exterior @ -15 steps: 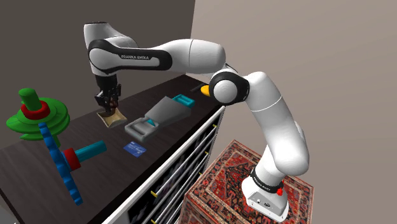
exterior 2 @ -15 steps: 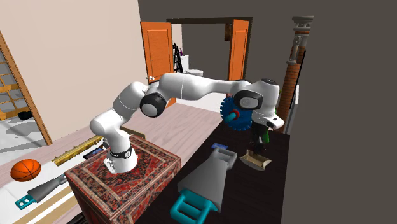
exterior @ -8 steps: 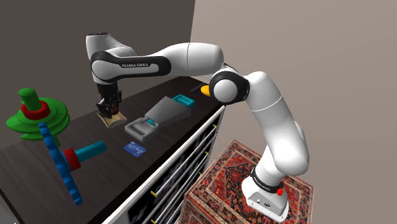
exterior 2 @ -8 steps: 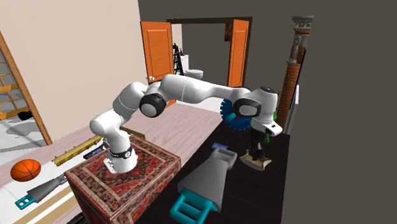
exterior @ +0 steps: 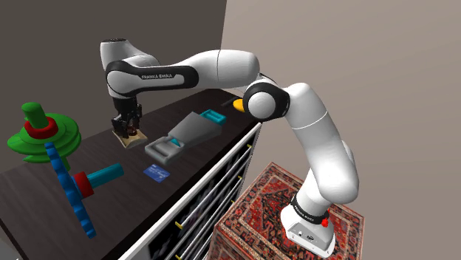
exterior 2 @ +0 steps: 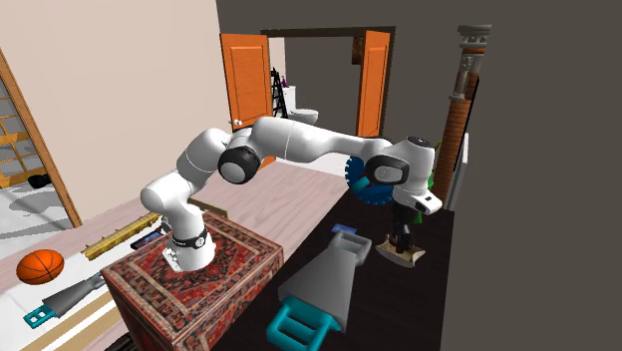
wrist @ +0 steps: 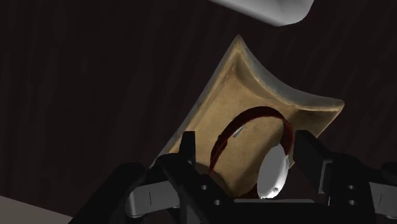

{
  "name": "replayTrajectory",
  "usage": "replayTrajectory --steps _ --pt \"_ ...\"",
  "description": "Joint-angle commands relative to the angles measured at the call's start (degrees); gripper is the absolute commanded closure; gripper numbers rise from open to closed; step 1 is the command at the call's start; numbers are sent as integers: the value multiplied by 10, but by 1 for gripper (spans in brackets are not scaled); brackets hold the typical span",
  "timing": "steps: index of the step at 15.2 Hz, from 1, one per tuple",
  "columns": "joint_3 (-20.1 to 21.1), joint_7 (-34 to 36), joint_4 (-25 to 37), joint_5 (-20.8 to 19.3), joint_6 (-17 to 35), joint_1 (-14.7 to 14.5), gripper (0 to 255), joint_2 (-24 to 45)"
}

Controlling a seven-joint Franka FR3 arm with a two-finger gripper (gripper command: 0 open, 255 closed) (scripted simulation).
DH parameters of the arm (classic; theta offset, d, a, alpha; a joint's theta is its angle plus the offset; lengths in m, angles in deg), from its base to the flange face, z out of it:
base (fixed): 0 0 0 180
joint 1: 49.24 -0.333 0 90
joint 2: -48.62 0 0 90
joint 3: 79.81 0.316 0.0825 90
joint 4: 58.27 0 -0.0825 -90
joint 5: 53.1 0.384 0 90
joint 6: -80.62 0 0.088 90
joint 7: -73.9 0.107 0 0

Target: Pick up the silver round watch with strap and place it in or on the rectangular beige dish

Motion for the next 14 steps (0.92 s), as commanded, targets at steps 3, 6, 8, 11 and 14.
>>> replayTrajectory --steps 3,6,8,11,14 --pt "0 0 0 0 0 0 0 0" --pt "0 -1 20 1 -19 -2 0 0" --pt "0 -5 71 1 -63 -8 0 7" --pt "-1 -6 96 1 -82 -12 0 12" --pt "-1 -6 96 1 -82 -12 0 12"
